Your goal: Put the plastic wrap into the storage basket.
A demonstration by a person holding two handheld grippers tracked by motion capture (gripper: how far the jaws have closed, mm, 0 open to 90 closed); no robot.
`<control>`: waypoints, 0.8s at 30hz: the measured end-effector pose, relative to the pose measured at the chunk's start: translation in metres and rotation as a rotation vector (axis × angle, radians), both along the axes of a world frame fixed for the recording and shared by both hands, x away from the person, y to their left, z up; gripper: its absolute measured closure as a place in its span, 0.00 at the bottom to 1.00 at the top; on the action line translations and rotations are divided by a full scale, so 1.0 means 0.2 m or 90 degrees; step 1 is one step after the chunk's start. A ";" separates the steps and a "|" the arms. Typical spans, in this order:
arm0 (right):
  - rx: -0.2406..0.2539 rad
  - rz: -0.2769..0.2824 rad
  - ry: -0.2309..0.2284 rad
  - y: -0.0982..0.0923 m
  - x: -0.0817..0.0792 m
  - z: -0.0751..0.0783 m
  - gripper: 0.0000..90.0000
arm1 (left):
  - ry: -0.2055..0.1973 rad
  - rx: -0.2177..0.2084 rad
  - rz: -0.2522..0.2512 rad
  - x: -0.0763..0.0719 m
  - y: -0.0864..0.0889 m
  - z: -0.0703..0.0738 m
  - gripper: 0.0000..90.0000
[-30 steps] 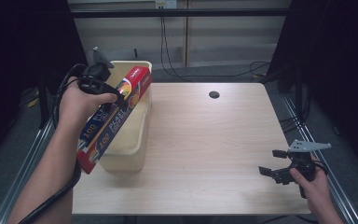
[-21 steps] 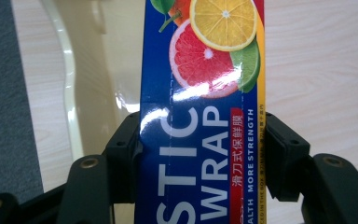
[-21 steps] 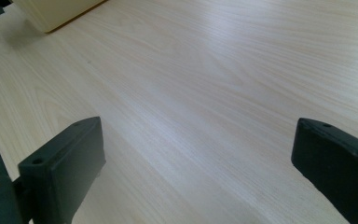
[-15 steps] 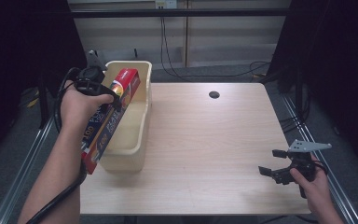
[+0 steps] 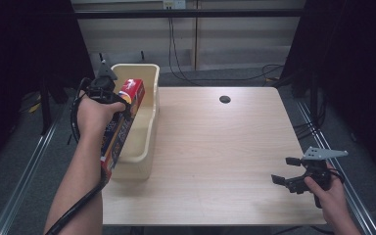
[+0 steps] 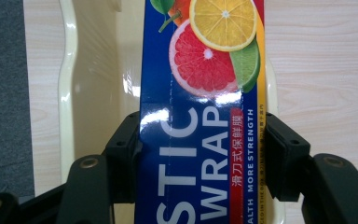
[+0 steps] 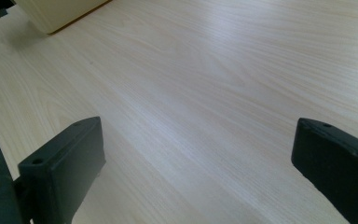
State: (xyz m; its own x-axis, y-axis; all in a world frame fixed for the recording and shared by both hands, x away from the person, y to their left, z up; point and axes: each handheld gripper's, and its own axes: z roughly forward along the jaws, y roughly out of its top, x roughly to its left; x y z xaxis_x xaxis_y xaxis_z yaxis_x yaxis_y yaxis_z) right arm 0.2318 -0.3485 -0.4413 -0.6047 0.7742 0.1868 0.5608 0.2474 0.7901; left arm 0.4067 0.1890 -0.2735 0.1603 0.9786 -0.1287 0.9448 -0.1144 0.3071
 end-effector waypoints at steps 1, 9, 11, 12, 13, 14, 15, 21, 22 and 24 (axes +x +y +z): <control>0.000 0.000 0.001 0.00 0.00 0.00 0.03 | 0.007 0.000 0.003 0.00 0.00 -0.01 0.45; 0.003 0.002 0.002 0.00 0.00 0.00 0.03 | 0.023 -0.004 0.022 0.02 0.00 -0.07 0.45; 0.002 0.001 0.001 0.00 0.00 0.00 0.03 | 0.028 0.002 0.016 0.02 0.01 -0.09 0.45; 0.002 0.001 0.001 0.00 0.00 0.00 0.03 | 0.031 0.002 0.018 0.02 0.00 -0.10 0.45; 0.003 0.001 0.001 0.00 0.00 0.00 0.03 | 0.036 0.002 0.020 0.03 0.00 -0.11 0.45; 0.003 0.002 0.001 0.00 0.00 0.00 0.03 | 0.036 0.000 0.023 0.03 0.00 -0.12 0.45; 0.003 0.002 0.003 0.00 0.01 0.00 0.03 | 0.041 -0.001 0.027 0.04 -0.01 -0.14 0.45; -0.001 0.004 0.009 0.01 0.01 -0.02 0.03 | 0.050 -0.004 0.037 0.06 -0.01 -0.17 0.45; -0.001 0.004 0.009 0.01 0.01 -0.02 0.03 | 0.057 -0.002 0.038 0.06 -0.02 -0.18 0.45; 0.000 0.003 0.007 0.01 0.01 -0.02 0.03 | 0.059 0.000 0.040 0.07 -0.02 -0.18 0.45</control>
